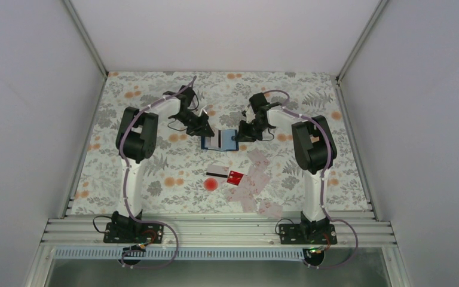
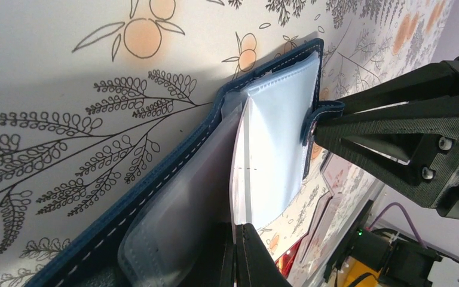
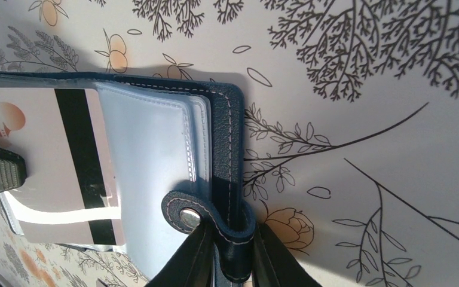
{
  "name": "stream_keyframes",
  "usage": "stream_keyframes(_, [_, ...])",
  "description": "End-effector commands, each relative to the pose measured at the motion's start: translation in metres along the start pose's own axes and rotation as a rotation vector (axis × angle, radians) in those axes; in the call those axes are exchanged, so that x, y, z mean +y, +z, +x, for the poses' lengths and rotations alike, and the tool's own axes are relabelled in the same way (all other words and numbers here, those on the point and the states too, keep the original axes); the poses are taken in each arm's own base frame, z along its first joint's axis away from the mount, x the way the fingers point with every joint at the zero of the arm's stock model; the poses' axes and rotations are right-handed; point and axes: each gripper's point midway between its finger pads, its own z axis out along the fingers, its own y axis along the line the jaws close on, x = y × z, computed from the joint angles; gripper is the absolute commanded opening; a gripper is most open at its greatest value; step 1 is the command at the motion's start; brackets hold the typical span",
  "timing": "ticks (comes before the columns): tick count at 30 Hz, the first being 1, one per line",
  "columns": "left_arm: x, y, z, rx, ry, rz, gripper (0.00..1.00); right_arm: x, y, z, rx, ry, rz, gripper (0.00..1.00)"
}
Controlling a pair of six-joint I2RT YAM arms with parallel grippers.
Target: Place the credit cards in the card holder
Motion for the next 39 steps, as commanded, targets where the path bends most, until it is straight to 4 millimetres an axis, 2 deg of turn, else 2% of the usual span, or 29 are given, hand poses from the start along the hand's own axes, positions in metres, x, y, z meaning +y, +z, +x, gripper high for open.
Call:
stream_keyframes(1, [0.018,0.003,-0.004,0.0,0.003,-0.102,0.02,-0.01,0.014,0.014,0.061,0.014,0.03,0.17])
stream_keyframes(7, [0.021,-0.002,-0.01,-0.042,0.02,-0.148,0.02,-0.01,0.014,0.015,0.063,0.011,0.029,0.17])
stream_keyframes(10, [0.015,-0.008,-0.018,-0.099,0.038,-0.149,0.02,-0.011,0.015,0.016,0.066,0.012,0.029,0.17])
stream_keyframes(17, [0.0,-0.009,-0.028,-0.175,0.069,-0.144,0.02,-0.012,0.017,0.017,0.075,0.009,0.028,0.16])
stream_keyframes(25, [-0.006,-0.029,-0.039,-0.27,0.099,-0.216,0.02,-0.014,0.017,0.018,0.078,0.003,0.036,0.15])
stream_keyframes(34, [-0.004,-0.028,-0.036,-0.284,0.101,-0.201,0.02,-0.014,0.017,0.019,0.084,-0.001,0.037,0.15])
stream_keyframes(39, [-0.008,-0.017,-0.032,-0.264,0.119,-0.16,0.02,-0.015,0.018,0.019,0.086,-0.001,0.037,0.15])
